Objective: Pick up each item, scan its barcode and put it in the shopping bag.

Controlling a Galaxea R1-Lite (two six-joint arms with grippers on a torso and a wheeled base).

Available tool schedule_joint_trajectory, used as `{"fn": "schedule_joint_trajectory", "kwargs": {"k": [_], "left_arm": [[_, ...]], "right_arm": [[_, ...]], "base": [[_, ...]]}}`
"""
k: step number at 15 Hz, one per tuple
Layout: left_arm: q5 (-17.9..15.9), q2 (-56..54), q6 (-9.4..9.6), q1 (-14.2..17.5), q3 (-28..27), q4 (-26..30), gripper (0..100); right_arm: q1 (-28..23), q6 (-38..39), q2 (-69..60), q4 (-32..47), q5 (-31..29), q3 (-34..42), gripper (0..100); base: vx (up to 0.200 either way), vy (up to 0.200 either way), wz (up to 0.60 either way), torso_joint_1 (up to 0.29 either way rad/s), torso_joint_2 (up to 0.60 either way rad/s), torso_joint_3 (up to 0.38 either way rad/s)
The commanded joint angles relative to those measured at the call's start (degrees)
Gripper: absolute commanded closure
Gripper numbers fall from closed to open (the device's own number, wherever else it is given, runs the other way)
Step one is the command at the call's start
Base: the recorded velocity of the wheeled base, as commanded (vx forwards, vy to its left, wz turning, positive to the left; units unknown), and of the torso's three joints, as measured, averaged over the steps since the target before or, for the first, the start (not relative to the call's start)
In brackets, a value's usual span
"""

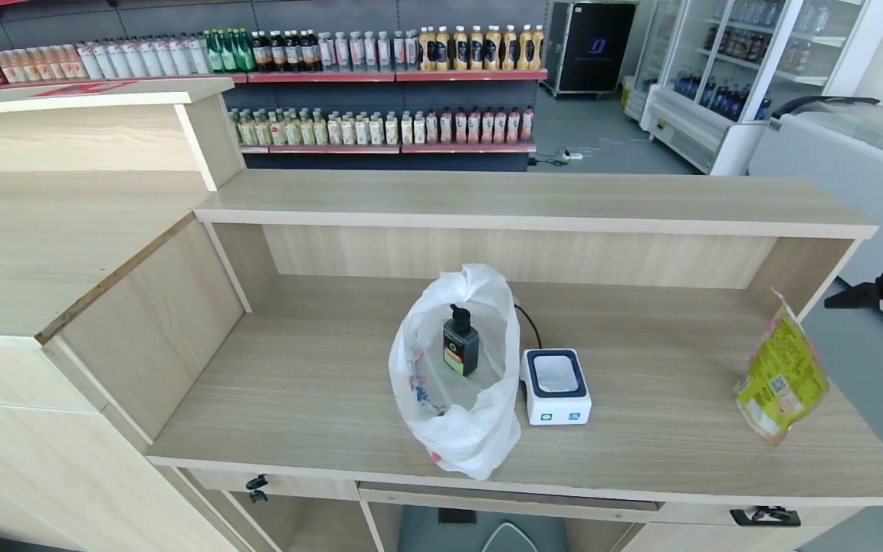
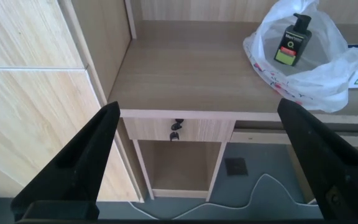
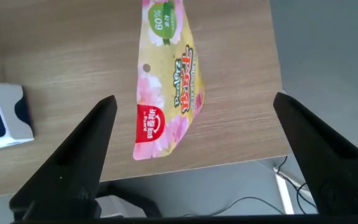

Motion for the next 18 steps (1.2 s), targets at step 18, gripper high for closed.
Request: {"fn": "schedule_joint_trajectory", "kwargs": {"k": [18], "left_arm": [[-0.04, 0.06, -0.01, 0.0, 0.0, -0.02, 0]], "right_arm": [[5.91, -1.16, 17.31, -16.29, 6.96, 1.74, 0]], "base": [[0.0, 0.0, 0.0, 0.0, 0.0, 0.0]]}}
